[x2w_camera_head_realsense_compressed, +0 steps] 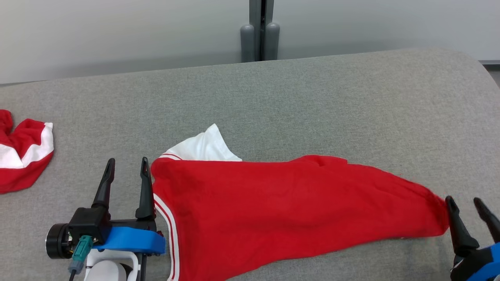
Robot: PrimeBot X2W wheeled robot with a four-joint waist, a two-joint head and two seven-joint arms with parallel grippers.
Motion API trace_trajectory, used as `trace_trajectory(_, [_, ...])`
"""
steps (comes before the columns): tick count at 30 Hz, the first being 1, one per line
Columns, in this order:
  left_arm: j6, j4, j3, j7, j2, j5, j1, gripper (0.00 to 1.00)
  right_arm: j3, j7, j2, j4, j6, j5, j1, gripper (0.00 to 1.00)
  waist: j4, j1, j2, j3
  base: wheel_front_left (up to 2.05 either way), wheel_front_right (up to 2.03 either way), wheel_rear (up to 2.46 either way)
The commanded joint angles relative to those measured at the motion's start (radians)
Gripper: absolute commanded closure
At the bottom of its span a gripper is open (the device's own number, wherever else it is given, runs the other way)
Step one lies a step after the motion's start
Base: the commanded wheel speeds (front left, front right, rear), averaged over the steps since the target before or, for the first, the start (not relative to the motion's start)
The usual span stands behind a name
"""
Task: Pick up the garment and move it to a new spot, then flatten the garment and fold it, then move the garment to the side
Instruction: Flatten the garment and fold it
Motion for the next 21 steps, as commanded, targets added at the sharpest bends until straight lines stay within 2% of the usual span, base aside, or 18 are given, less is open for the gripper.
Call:
trace_trajectory(1, [-0.001,0.002,0.003,-0.003,-0.001,0.004,-0.01,0.0,-0.004,-0.014,0.007,-0.015,0.0,-0.008,-0.015,0.0,0.006,0.0001,-0.0001,0.0,0.0,0.0,0.0])
trace_trajectory(10, [0.002,-0.001,0.011,-0.003,-0.001,0.015,0.002,0.0,0.047,-0.186,0.025,-0.057,0.0,-0.077,-0.135,0.0,0.068,0.0001,-0.0001,-0.009,0.0,0.0,0.0])
trace_trajectory(21, [0.01,-0.016,0.008,-0.003,-0.001,0.017,0.008,0.0,0.174,-0.377,0.054,0.041,0.0,-0.152,-0.25,0.0,0.143,0.0001,-0.0001,-0.014,0.0,0.0,0.0])
